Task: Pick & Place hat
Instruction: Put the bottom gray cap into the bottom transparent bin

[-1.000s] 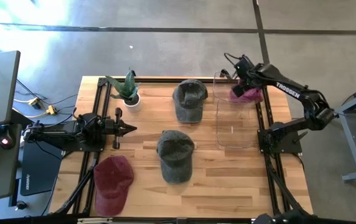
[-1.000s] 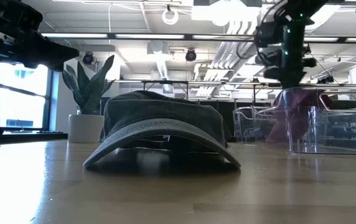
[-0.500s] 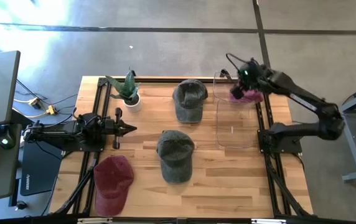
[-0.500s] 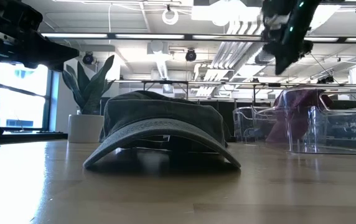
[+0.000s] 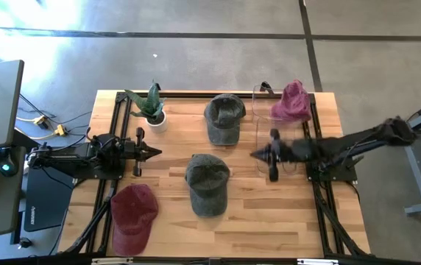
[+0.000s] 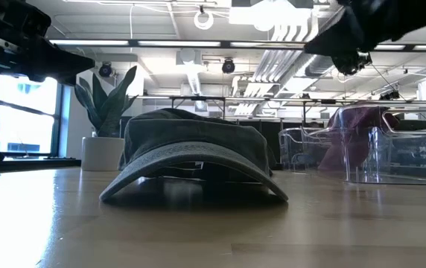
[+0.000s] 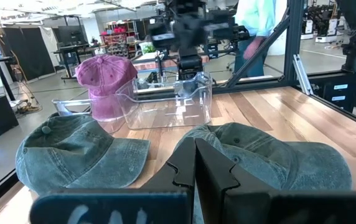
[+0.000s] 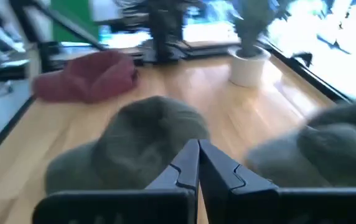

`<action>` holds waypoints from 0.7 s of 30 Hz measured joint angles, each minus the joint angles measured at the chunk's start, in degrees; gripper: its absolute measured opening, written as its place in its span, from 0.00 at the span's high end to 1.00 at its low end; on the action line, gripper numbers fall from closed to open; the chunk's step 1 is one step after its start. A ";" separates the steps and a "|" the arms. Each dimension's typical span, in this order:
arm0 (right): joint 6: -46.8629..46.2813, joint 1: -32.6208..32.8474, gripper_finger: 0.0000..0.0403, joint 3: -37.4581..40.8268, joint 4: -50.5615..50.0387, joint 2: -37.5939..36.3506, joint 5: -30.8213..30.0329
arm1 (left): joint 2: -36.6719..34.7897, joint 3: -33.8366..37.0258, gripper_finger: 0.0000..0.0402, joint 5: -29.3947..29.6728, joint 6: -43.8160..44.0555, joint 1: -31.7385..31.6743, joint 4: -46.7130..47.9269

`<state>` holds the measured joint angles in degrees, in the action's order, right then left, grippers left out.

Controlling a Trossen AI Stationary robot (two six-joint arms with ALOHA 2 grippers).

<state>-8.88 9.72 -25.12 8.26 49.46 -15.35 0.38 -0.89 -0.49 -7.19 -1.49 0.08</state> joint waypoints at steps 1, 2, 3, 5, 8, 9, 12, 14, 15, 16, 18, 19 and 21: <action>1.21 2.34 0.99 1.17 2.14 0.74 -1.96 | -0.02 0.00 1.00 0.00 -0.01 0.00 0.02; 2.66 4.45 0.99 2.05 3.70 1.48 -4.01 | -0.02 -0.02 1.00 0.02 0.01 0.00 0.00; 4.18 6.22 0.99 2.64 4.90 2.14 -6.09 | -0.02 0.00 1.00 0.02 -0.01 0.02 0.02; 6.91 9.16 1.00 3.29 6.17 3.31 -9.97 | 0.00 0.00 1.00 0.02 -0.01 0.02 0.01; 8.76 11.91 0.99 3.43 6.85 4.73 -14.71 | -0.02 -0.01 1.00 0.02 -0.01 0.00 0.00; 8.78 12.59 0.99 3.45 7.38 5.11 -15.51 | 0.00 0.00 1.00 0.02 -0.01 0.01 0.01; 11.47 14.16 0.99 3.43 10.54 5.39 -15.63 | -0.02 0.00 1.00 0.01 0.00 0.02 0.02; 15.81 14.78 1.00 3.43 14.40 5.37 -14.73 | -0.02 0.00 1.00 0.02 0.01 0.01 0.01; 18.00 14.94 1.00 3.40 16.00 5.34 -13.85 | 0.00 0.00 1.00 0.02 -0.01 0.00 0.02; 19.76 15.10 0.99 3.35 16.69 5.31 -12.43 | 0.00 -0.02 1.00 0.02 0.00 0.00 0.01; 21.52 15.16 0.98 3.34 16.54 5.31 -8.95 | -0.02 0.00 1.00 0.01 -0.01 0.01 0.01; 21.72 15.16 0.98 3.36 16.34 5.35 -7.05 | -0.01 0.00 1.00 0.02 -0.01 0.00 0.00; 22.97 14.90 0.98 3.36 16.85 5.35 -3.28 | -0.02 0.00 1.00 0.02 0.00 0.01 0.01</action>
<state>14.09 24.62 -21.76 25.11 54.81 -18.62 0.36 -0.89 -0.47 -7.19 -1.49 0.09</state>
